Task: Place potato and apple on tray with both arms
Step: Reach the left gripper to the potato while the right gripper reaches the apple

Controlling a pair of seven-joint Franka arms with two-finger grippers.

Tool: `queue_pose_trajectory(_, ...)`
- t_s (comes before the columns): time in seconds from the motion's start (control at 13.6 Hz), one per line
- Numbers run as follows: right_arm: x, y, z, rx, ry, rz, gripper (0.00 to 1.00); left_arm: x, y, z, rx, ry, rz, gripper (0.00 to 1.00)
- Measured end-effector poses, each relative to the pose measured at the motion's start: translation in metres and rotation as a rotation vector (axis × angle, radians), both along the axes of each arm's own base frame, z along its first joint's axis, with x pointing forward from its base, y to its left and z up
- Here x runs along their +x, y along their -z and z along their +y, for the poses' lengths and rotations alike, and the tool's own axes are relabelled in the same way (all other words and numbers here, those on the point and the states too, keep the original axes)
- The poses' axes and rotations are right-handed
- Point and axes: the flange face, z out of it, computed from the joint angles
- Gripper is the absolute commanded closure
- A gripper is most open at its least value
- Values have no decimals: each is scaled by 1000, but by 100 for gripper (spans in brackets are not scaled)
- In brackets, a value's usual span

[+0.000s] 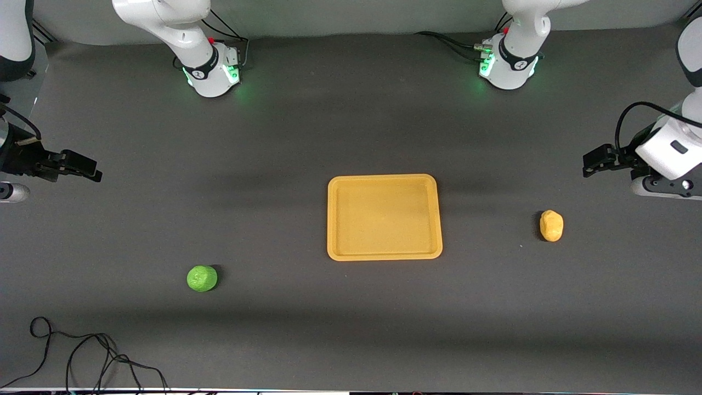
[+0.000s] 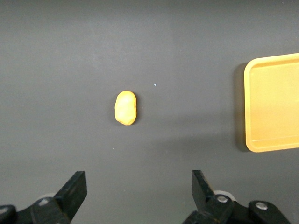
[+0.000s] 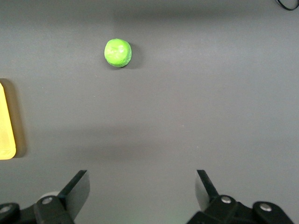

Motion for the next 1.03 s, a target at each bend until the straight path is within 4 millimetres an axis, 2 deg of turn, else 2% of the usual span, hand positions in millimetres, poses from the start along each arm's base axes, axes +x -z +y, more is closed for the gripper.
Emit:
queue_pose_trajectory(0.22,0,0,0,0,-1,0,0,8,30,0,-6,1,15,0)
queue_pose_trajectory(0.44,0,0,1,0,-2,1,0,20,82,0,-20,5,38,0)
queue_pose_trajectory(0.59,1,2,3,0,-8,2,0,24,134,-4,-27,13,19,0)
queue_pose_trajectory(0.66,3,3,7,0,-19,-3,0,19,167,-4,-16,24,26,0)
queue_pose_trajectory(0.89,19,19,31,-4,-59,-28,0,-10,259,6,70,96,96,0)
queue_pose_trajectory(1.03,37,35,48,-8,-84,-39,0,-24,298,22,68,92,92,0)
